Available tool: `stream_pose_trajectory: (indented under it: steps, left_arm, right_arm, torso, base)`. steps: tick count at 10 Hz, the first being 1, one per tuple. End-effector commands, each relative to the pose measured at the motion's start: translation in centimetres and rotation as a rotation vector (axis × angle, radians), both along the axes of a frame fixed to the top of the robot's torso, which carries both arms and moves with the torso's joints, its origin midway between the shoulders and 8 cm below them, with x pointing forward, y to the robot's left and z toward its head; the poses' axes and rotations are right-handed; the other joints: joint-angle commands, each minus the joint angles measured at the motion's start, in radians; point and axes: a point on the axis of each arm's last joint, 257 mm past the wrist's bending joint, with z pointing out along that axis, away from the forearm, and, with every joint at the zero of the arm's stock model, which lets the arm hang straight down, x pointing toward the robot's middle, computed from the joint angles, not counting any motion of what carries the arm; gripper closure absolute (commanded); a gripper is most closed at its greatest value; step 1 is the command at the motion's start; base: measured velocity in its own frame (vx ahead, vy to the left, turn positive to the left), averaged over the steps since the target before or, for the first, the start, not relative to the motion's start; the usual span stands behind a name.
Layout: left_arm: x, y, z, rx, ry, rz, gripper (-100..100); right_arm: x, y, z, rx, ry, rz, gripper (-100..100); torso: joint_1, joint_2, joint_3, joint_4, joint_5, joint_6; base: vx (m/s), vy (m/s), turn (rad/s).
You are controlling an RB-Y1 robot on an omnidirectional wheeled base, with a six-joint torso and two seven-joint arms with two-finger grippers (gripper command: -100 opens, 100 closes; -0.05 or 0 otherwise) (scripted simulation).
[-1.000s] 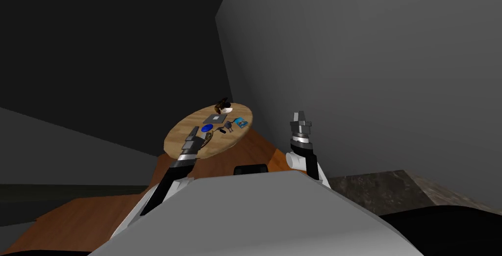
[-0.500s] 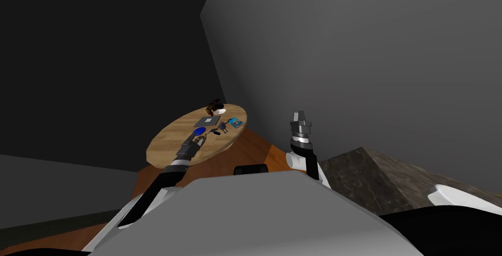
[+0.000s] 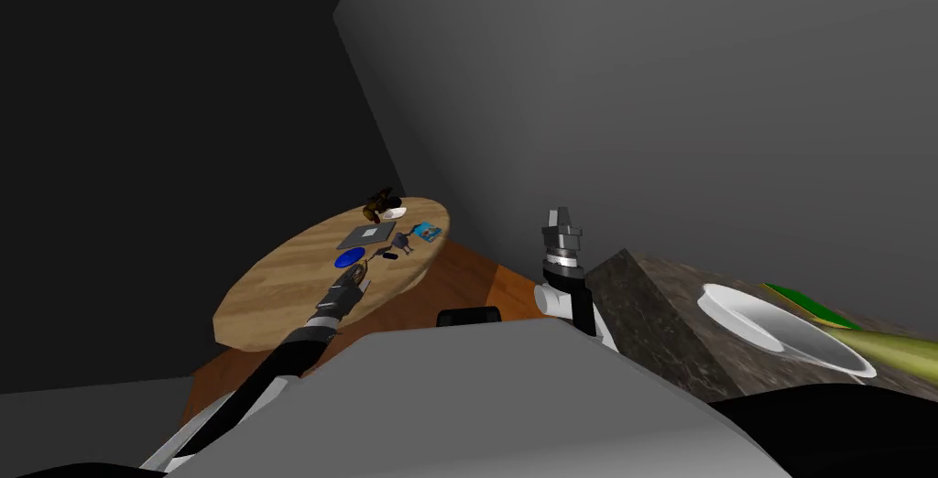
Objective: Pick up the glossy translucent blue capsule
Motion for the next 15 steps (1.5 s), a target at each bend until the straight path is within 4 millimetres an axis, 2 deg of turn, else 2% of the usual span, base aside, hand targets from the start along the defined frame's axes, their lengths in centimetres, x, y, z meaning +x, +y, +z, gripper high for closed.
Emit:
stream_pose_trajectory:
  steps: [1, 3, 4, 8, 9, 11, 12, 14, 15]
  left_arm:
    - [-0.7, 1.2, -0.7, -0.009, 0.04, 0.016, -100]
    - [-3.5, 4.2, -4.0, -0.03, 0.161, 0.07, -100]
    - [-3.5, 4.2, -4.0, -0.03, 0.161, 0.07, -100]
    - [-10.4, 9.6, -9.6, -0.069, 0.382, 0.198, -100]
    - [-10.6, 9.8, -9.8, -0.068, 0.386, 0.202, -100]
    - [-14.8, 12.3, -12.2, -0.084, 0.491, 0.276, -100]
    - [-14.8, 12.3, -12.2, -0.084, 0.491, 0.276, -100]
    - [-19.2, 14.3, -14.2, -0.099, 0.585, 0.348, -100]
    - [-19.4, 14.5, -14.3, -0.098, 0.589, 0.352, -100]
  right_arm:
    - [0.0, 0.0, 0.0, 0.0, 0.0, 0.0, 0]
    - [0.0, 0.0, 0.0, 0.0, 0.0, 0.0, 0]
    - [0.0, 0.0, 0.0, 0.0, 0.0, 0.0, 0]
    - [0.0, 0.0, 0.0, 0.0, 0.0, 0.0, 0]
    - [0.0, 0.0, 0.0, 0.0, 0.0, 0.0, 0]
    - [0.0, 0.0, 0.0, 0.0, 0.0, 0.0, 0]
    - [0.0, 0.0, 0.0, 0.0, 0.0, 0.0, 0]
    - [0.0, 0.0, 0.0, 0.0, 0.0, 0.0, 0]
    - [0.0, 0.0, 0.0, 0.0, 0.0, 0.0, 0]
  torso:
    - [0.0, 0.0, 0.0, 0.0, 0.0, 0.0]
    - [0.0, -0.001, -0.001, 0.0, 0.0, 0.0]
    - [0.001, -0.002, -0.001, 0.0, 0.0, 0.0]
    - [0.002, -0.005, -0.003, -0.001, 0.0, 0.0]
    - [0.002, -0.006, -0.003, -0.001, 0.0, 0.0]
    - [0.002, -0.006, -0.003, -0.001, 0.0, -0.001]
    - [0.002, -0.006, -0.004, -0.001, 0.0, 0.0]
    - [0.003, -0.006, -0.004, -0.001, 0.001, -0.001]
    - [0.004, -0.008, -0.004, -0.002, 0.001, 0.0]
  base:
    - [-0.012, -0.002, -0.134]
    - [0.003, -0.007, -0.337]
    - [0.01, 0.007, -0.151]
    - [0.038, 0.01, -0.368]
    - [0.052, 0.027, -0.125]
    - [0.059, 0.018, -0.33]
    - [0.052, 0.038, -0.148]
    - [0.07, 0.045, -0.293]
    - [0.06, 0.044, -0.137]
